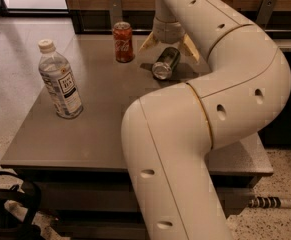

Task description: Place green can upright

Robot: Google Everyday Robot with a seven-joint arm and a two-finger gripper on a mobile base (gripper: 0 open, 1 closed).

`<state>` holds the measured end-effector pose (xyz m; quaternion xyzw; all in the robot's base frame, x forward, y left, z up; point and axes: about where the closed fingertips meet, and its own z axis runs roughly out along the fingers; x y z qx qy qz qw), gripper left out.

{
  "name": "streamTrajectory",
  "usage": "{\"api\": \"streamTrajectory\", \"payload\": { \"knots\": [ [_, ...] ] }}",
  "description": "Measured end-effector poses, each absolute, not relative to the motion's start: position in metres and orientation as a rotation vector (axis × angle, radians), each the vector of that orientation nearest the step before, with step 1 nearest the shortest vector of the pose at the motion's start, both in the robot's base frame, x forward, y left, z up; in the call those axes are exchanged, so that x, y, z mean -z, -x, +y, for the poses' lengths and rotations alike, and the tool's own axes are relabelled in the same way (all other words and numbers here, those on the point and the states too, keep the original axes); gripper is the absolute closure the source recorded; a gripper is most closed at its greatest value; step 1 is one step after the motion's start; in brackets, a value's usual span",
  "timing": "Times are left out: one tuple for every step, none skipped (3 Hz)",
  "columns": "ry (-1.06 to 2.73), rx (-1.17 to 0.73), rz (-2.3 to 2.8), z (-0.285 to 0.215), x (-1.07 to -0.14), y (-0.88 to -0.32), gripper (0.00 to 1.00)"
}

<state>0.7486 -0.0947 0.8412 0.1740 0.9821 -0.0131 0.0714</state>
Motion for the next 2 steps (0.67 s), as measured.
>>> {"api": "streamTrajectory", "payload": {
  "knots": [
    [-0.507,0.034,2.985,-0.09,-0.828,-0.751,0.0],
    [-0.495,0.019,3.012,-0.088,-0.815,-0.754,0.0]
  ]
}}
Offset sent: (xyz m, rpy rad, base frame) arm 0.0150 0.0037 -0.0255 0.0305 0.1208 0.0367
